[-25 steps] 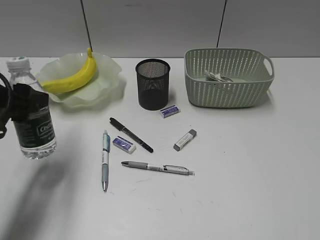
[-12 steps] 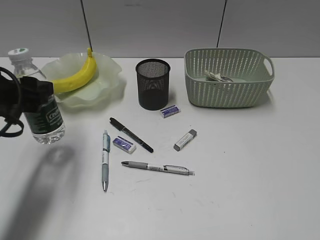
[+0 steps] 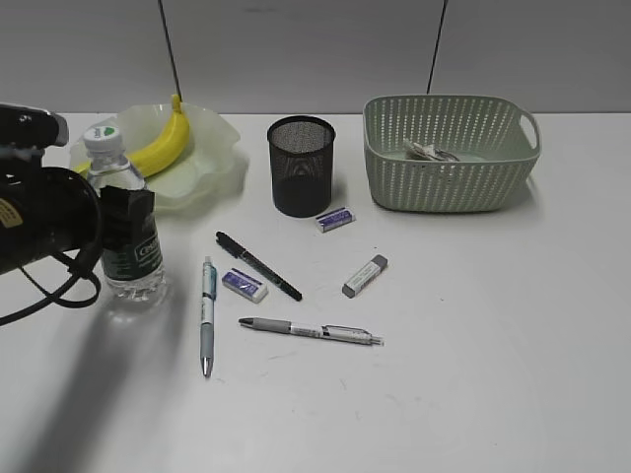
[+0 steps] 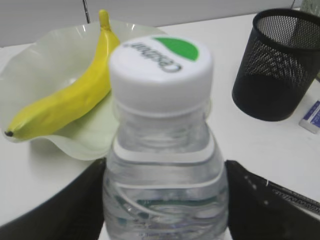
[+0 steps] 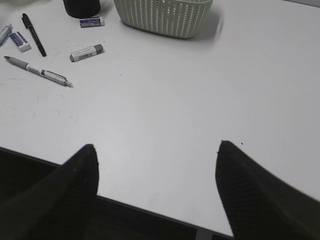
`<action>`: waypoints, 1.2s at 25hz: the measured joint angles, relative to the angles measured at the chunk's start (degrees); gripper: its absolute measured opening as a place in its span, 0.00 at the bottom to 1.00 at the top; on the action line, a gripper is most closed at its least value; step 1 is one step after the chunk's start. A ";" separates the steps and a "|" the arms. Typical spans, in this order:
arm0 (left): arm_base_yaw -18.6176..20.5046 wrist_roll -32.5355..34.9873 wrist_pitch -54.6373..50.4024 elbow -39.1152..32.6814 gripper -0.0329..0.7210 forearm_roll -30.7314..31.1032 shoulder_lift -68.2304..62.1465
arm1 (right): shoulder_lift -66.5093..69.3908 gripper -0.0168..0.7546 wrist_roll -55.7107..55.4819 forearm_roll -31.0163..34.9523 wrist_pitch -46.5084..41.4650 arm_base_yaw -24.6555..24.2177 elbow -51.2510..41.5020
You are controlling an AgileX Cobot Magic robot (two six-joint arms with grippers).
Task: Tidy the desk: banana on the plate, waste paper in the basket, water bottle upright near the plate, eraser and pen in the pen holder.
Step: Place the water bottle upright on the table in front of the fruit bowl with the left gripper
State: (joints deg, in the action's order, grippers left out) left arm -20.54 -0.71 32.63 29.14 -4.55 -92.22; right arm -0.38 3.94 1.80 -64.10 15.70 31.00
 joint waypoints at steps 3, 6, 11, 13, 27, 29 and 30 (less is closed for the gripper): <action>0.00 0.00 -1.34 0.00 0.71 0.06 -0.73 | 0.00 0.76 0.00 -0.04 0.00 0.00 0.00; 0.00 0.00 -1.89 0.00 0.71 0.06 -0.71 | 0.00 0.76 0.00 -0.04 0.00 0.00 0.00; 0.00 0.00 -2.17 0.05 0.71 0.06 -0.71 | 0.00 0.76 0.00 -0.12 0.00 0.00 0.00; 0.00 0.00 -2.23 0.05 0.71 0.06 -0.71 | 0.00 0.76 0.00 -0.12 0.00 0.00 0.00; 0.00 -0.05 -2.55 0.05 0.77 0.06 -0.54 | 0.00 0.76 0.00 -0.13 0.06 0.00 0.00; 0.00 -0.05 -3.16 0.05 0.78 0.06 -0.25 | 0.00 0.76 0.00 -0.13 0.06 0.00 0.00; 0.00 -0.05 -3.81 0.05 0.79 0.06 0.13 | 0.00 0.76 0.00 -0.13 0.06 0.00 0.00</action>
State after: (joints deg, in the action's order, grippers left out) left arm -20.54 -0.75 28.82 29.19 -4.49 -92.09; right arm -0.38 3.94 1.67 -64.04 15.70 31.00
